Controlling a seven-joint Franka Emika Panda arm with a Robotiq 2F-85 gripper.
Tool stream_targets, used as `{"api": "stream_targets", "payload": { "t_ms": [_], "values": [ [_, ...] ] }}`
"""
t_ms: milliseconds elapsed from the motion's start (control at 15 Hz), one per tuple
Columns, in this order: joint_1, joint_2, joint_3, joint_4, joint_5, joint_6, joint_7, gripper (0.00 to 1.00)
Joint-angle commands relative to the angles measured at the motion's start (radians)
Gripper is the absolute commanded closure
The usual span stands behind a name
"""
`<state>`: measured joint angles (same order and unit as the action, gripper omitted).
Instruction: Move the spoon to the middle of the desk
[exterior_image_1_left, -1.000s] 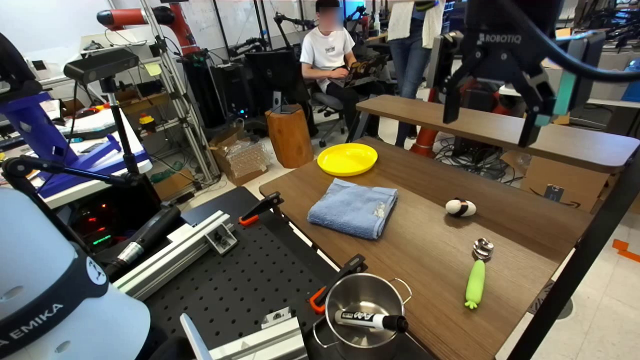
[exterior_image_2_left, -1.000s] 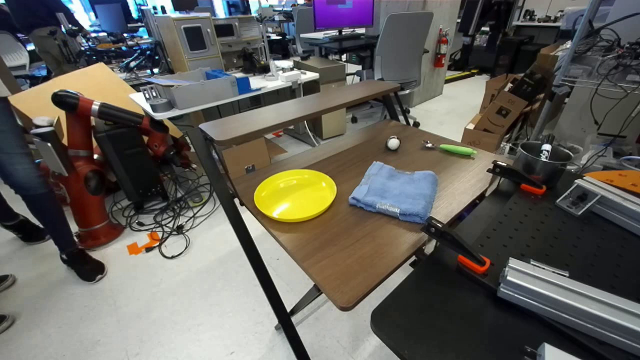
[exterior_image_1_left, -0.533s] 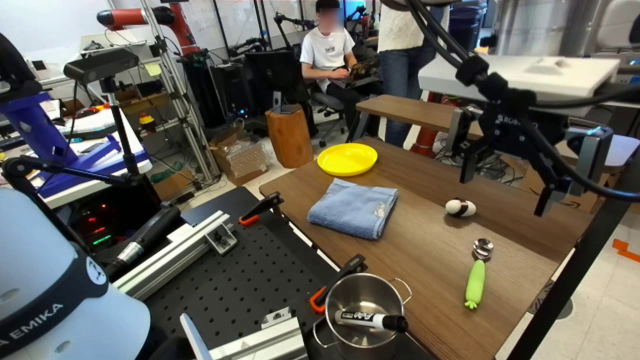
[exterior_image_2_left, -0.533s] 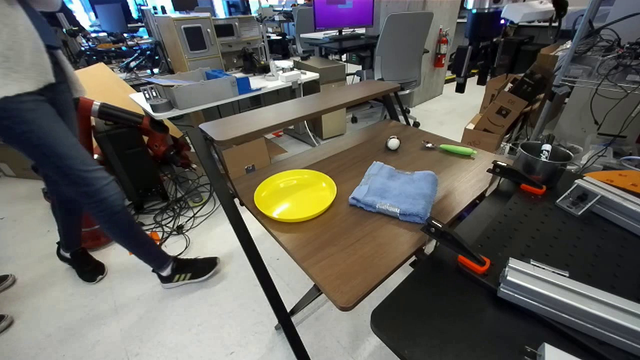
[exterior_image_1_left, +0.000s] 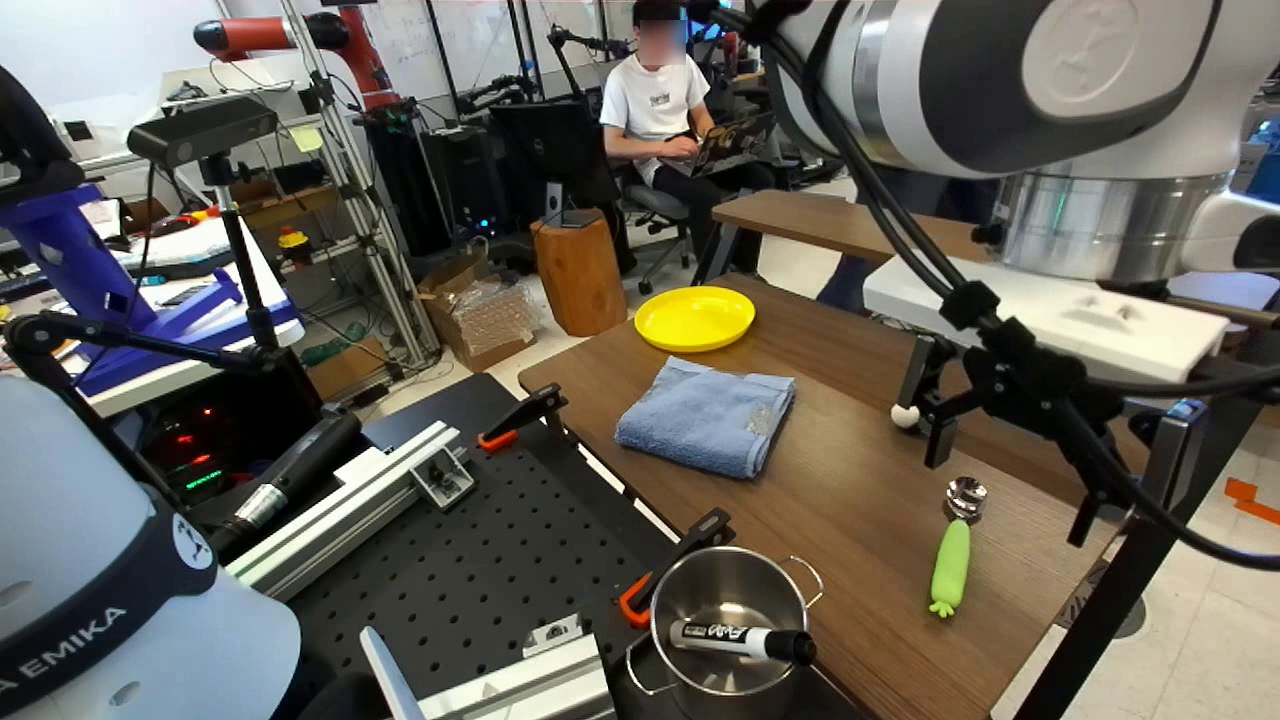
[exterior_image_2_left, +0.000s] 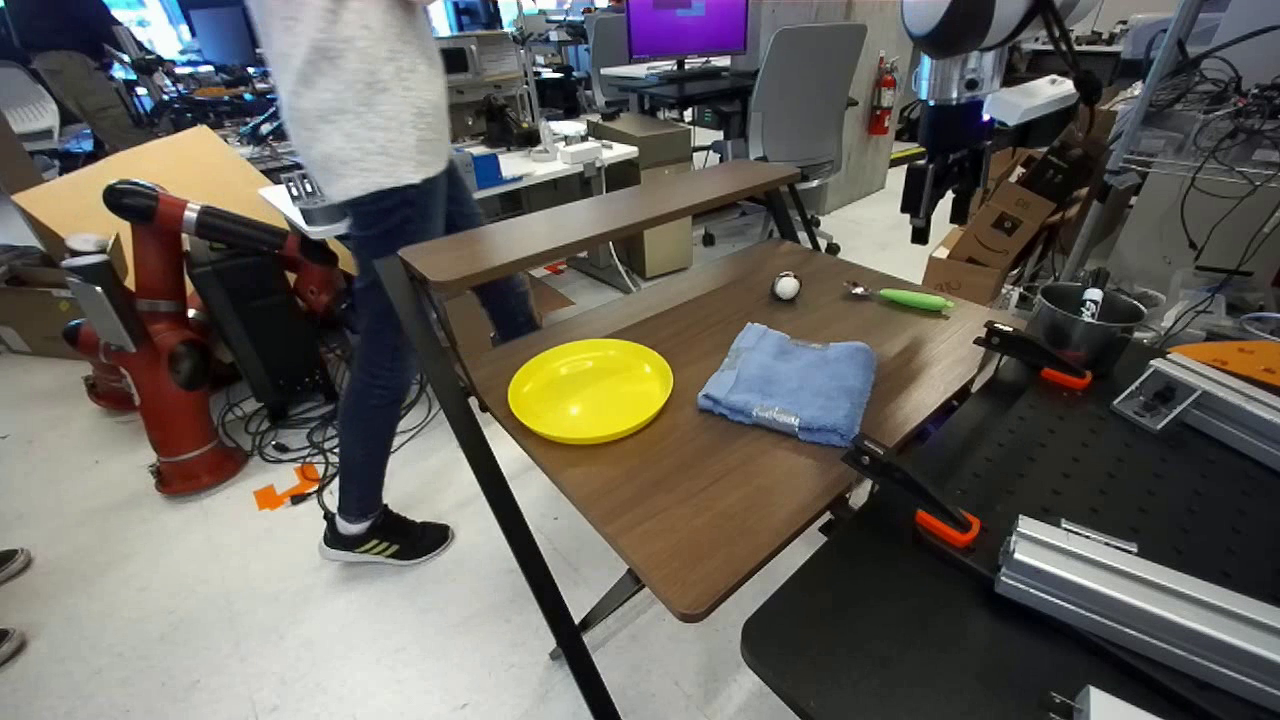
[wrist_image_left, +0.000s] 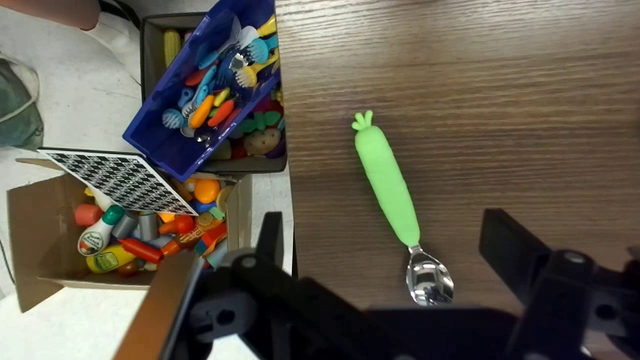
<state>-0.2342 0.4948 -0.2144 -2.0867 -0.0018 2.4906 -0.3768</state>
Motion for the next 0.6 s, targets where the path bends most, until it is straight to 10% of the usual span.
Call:
{"api": "stream_targets", "payload": {
  "t_ms": [0,533],
  "values": [
    [-0.027,0.08,0.024,0.054,-0.05,0.053,0.02,0.0],
    [-0.031,0.231,0.039,0.114,-0.119,0.175,0.009,0.0]
  ]
}}
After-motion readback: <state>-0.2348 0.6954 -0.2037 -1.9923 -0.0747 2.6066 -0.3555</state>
